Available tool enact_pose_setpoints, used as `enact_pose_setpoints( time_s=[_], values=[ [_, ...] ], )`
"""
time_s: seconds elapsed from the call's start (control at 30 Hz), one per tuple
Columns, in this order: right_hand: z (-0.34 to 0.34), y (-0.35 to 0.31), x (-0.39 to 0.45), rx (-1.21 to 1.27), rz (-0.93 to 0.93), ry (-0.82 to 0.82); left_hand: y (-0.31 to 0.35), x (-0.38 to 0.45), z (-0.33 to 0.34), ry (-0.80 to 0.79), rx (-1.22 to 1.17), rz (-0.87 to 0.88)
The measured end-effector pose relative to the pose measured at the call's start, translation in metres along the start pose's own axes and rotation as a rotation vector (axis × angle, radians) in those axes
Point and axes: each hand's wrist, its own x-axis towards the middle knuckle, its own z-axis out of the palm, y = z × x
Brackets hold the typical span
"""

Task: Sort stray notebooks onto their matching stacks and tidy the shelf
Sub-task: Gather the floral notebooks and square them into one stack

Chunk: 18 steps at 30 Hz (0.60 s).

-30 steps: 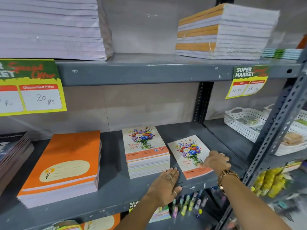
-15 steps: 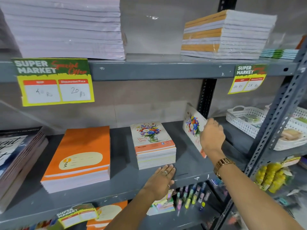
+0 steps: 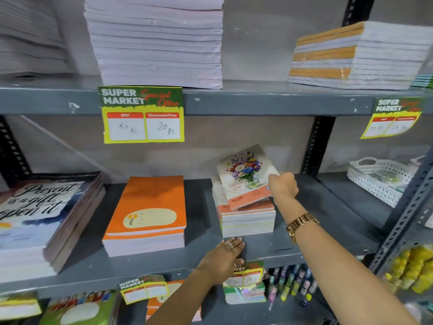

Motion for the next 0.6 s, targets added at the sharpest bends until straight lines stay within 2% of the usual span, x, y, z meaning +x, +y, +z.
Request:
enact_pose_setpoints(
  time_s=[0.1,0.2,0.3,0.4,0.47,0.6],
  values=[
    [0.021,0.009,0.0,0.052,0.118,-0.108,-0.006,-0.006,0.0,0.013,-0.013,-0.028],
    [0.034,0.017,0.0,0.028,0.16,-0.172,-0.013,-0.01,0.001,0.01,-0.037,-0.056],
    [0.037,0.025,0.001,-0.029,0.154,-0.178,-0.015,-0.011,0.002,0.015,-0.052,-0.08],
    [0.036,0.025,0.0,-0.172,0.067,-0.15,-0.016,-0.012,0.002,0.044,-0.019,-0.116],
    [0.032,0.024,0.0,-0.286,-0.009,-0.108,-0.015,-0.013,-0.001,0.143,0.014,-0.128],
    [0.027,0.025,0.001,-0.441,-0.126,-0.059,-0.011,-0.011,-0.008,0.478,-0.006,-0.14]
  ],
)
